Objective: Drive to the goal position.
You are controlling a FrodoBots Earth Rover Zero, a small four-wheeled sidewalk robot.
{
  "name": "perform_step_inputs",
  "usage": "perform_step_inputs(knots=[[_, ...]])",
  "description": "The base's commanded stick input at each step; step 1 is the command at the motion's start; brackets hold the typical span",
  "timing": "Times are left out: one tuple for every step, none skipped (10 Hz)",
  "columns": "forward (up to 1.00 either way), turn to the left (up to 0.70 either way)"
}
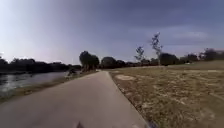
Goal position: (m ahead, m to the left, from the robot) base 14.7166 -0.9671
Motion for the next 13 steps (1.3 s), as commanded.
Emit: perform_step_inputs(knots=[[1.0, 0.0], [1.0, 0.01], [1.0, 0.01], [1.0, 0.01], [1.0, 0.0], [1.0, 0.0], [1.0, 0.02], [1.0, 0.1], [1.0, 0.34], [1.0, 0.39], [1.0, 0.39], [1.0, 0.39], [1.0, 0.39]])
